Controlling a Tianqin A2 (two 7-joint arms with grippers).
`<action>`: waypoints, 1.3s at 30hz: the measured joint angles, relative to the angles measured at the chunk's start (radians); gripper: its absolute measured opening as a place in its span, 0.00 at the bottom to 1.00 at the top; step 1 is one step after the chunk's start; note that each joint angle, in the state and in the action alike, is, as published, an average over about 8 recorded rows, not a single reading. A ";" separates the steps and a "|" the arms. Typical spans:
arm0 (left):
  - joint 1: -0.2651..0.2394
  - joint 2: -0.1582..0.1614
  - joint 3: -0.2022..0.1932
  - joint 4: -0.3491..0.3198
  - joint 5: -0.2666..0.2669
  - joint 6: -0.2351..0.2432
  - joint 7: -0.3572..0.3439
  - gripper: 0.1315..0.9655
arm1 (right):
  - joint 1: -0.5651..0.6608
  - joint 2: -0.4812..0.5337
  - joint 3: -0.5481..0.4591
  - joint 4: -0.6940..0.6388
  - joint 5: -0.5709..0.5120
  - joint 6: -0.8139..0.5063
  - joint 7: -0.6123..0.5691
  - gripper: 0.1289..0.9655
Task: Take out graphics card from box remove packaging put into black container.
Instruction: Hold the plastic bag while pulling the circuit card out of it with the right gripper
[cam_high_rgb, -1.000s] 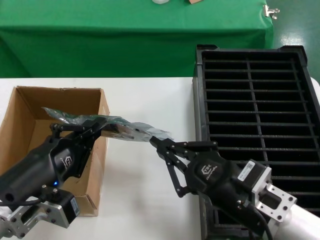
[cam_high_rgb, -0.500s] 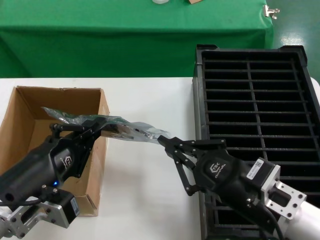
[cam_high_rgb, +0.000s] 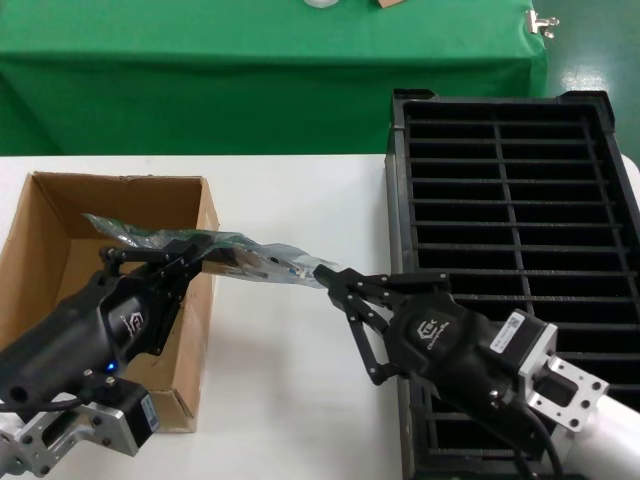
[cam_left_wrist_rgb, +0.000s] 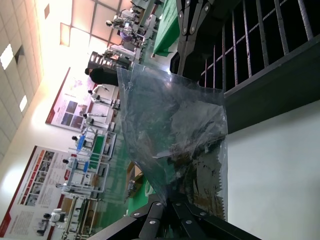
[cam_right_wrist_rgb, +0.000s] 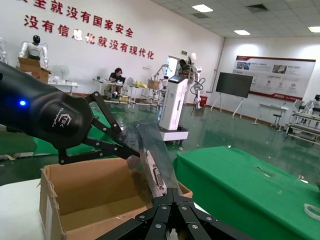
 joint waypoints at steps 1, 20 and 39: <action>0.000 0.000 0.000 0.000 0.000 0.000 0.000 0.01 | 0.003 -0.003 -0.002 -0.004 0.003 -0.002 -0.005 0.01; 0.000 0.000 0.000 0.000 0.000 0.000 0.000 0.01 | 0.076 -0.030 -0.029 -0.085 0.057 -0.080 -0.083 0.01; 0.000 0.000 0.000 0.000 0.000 0.000 0.000 0.01 | 0.350 -0.024 -0.072 -0.304 0.114 -0.333 -0.130 0.01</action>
